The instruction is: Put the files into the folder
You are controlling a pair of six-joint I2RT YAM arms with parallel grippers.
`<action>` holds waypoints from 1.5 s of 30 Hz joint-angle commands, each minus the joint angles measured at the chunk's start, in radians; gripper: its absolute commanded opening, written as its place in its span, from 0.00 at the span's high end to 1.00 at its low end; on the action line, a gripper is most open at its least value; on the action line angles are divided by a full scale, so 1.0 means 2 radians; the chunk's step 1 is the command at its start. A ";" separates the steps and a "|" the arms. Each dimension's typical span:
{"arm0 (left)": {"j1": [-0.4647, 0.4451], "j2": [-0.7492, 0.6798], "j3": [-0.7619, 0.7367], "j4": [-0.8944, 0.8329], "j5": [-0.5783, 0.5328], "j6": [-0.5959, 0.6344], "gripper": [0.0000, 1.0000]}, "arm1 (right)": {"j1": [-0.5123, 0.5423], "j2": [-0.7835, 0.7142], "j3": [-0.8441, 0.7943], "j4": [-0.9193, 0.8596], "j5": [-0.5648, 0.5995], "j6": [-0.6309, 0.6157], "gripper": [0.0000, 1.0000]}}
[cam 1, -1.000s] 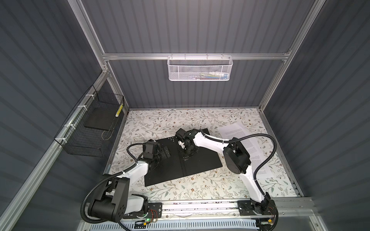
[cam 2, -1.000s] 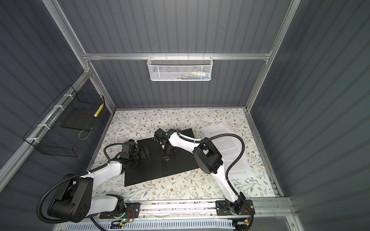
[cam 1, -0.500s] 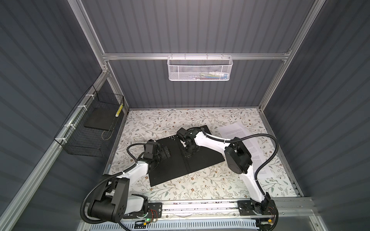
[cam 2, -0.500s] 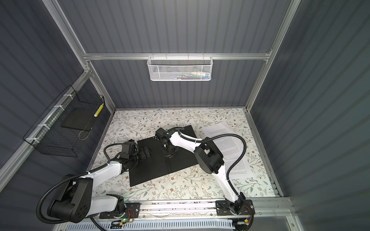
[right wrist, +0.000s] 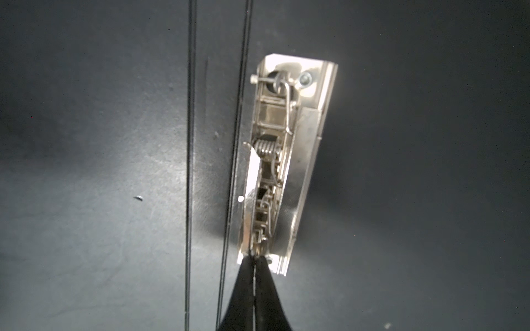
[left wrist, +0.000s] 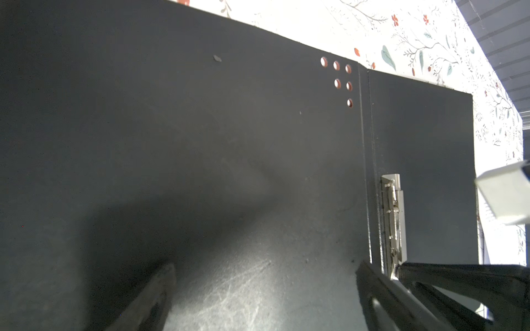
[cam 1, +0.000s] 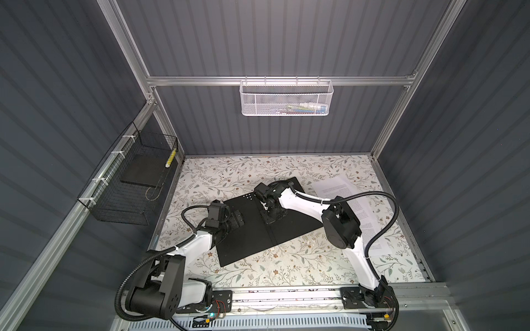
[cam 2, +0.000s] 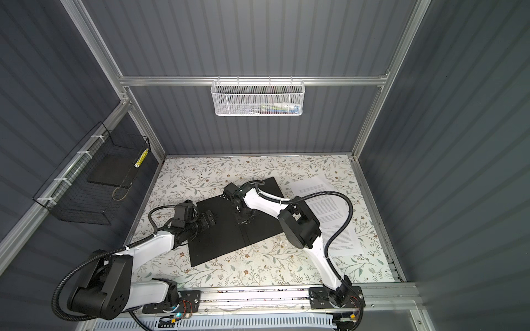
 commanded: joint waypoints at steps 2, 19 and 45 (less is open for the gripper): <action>0.005 0.017 -0.029 -0.095 -0.005 -0.003 0.00 | -0.023 0.040 -0.041 -0.038 0.023 0.000 1.00; 0.005 0.027 -0.019 -0.105 -0.004 0.000 0.00 | -0.039 0.047 -0.028 -0.063 0.040 -0.005 1.00; 0.005 0.015 -0.030 -0.095 -0.008 -0.002 0.00 | -0.044 0.034 -0.051 -0.051 0.060 -0.021 1.00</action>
